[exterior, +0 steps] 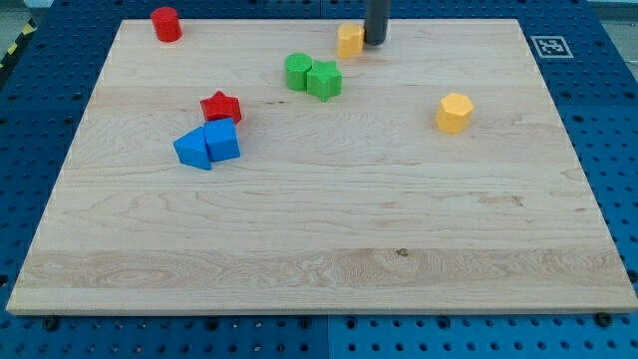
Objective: Move the yellow heart to the top center of the board
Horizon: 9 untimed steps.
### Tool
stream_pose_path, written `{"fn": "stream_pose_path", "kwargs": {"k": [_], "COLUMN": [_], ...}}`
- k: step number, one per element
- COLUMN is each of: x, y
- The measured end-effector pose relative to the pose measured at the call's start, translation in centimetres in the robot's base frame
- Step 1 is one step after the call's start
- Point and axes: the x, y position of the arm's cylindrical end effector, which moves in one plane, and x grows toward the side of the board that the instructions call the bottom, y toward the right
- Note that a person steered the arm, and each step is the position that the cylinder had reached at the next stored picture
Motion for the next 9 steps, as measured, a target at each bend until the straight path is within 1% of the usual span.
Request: {"fn": "stream_pose_path", "kwargs": {"k": [1,3,5,6,9], "x": [0.0,3.5,3.4,3.1,2.3], "y": [-1.4,-0.4,-6.7,-8.2,-9.1]}}
